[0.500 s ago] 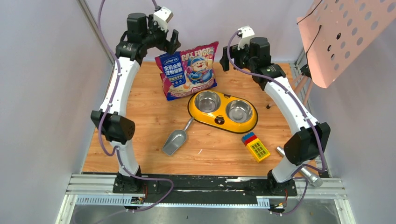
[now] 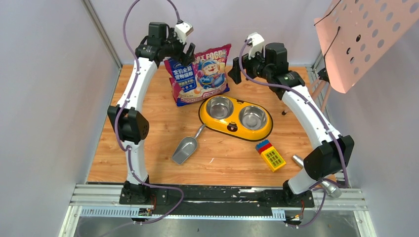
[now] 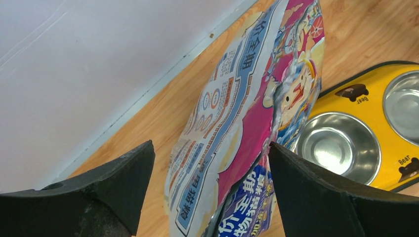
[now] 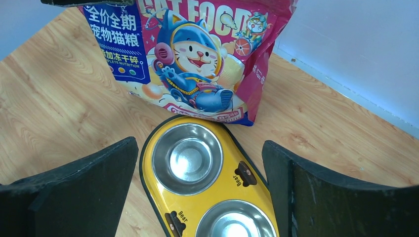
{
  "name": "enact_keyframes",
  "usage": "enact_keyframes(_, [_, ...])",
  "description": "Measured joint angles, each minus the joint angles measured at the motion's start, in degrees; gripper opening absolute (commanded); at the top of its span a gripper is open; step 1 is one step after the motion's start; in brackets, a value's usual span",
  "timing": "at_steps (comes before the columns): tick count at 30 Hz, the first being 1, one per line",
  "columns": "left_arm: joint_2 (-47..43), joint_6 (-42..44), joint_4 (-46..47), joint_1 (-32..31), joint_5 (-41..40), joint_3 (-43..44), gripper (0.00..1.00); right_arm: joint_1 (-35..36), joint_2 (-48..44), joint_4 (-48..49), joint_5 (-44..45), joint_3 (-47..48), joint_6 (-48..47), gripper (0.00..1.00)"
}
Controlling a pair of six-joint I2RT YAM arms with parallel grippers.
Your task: Serve the pet food
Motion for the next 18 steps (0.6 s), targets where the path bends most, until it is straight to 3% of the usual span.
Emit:
enact_keyframes(2, [0.0,1.0,0.1,0.0,-0.2,-0.1,0.71,0.0,0.0,0.0,-0.1,-0.3,0.0,0.98])
enact_keyframes(9, [0.2,6.4,-3.1,-0.2,0.8,0.7,0.48,0.0,0.0,-0.2,0.0,-1.0,0.0,0.98])
enact_keyframes(17, [-2.0,13.7,-6.4,-0.2,-0.4,-3.1,0.01,0.0,-0.3,-0.1,0.6,-3.1,-0.2,0.98])
enact_keyframes(18, [-2.4,14.3,-6.6,-0.2,-0.7,-3.4,0.0,0.0,-0.3,-0.2,0.6,-3.1,-0.2,0.98])
